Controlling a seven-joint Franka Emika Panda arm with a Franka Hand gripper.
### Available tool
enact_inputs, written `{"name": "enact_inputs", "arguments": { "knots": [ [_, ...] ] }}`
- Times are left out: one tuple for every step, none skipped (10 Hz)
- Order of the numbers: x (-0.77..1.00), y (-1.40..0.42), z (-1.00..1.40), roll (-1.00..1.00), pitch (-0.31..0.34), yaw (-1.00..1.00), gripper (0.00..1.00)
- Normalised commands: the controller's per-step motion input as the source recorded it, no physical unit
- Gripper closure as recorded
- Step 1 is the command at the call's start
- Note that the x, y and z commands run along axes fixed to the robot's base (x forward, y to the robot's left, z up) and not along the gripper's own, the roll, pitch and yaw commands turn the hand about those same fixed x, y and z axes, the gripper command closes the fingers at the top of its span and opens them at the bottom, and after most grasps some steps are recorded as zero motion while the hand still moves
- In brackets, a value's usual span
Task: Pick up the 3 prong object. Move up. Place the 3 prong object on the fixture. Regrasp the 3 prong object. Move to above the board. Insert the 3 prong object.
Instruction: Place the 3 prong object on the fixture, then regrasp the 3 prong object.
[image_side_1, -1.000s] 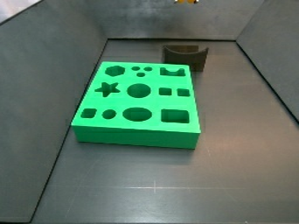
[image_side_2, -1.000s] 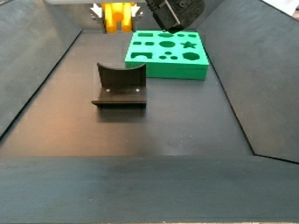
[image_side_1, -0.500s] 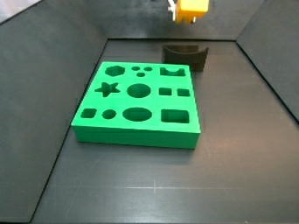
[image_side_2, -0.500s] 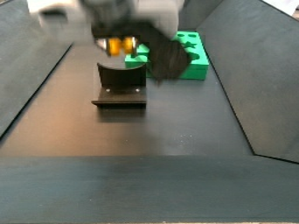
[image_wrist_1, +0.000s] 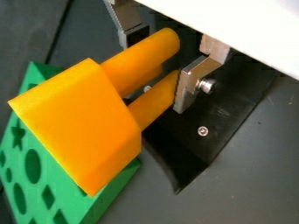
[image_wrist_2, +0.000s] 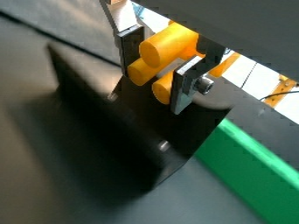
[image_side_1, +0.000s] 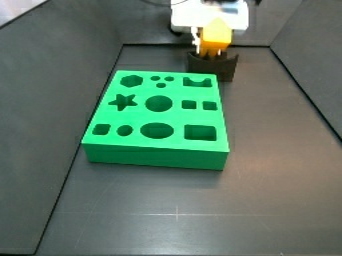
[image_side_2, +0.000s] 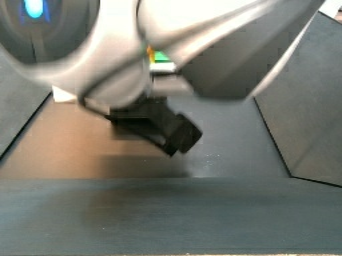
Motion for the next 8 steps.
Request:
{"name": "enact_inputs", "arguments": {
  "knots": [
    [0.16, 0.09, -0.85, -0.17, -0.052, -0.07, 1.0],
    [0.11, 0.06, -0.6, -0.14, -0.059, -0.05, 1.0],
    [0.1, 0.05, -0.49, -0.12, -0.062, -0.04, 1.0],
    [0.07, 0.04, -0.28, -0.09, -0.062, -0.02, 1.0],
    [0.05, 0.03, -0.28, -0.07, -0.056, 0.0, 1.0],
    [0.0, -0.5, -0.17, 0.0, 0.0, 0.0, 1.0],
    [0.0, 0.0, 0.0, 0.0, 0.0, 0.0, 0.0],
    [0.0, 0.0, 1.0, -0.04, -0.026, -0.01, 0.0]
  ]
}}
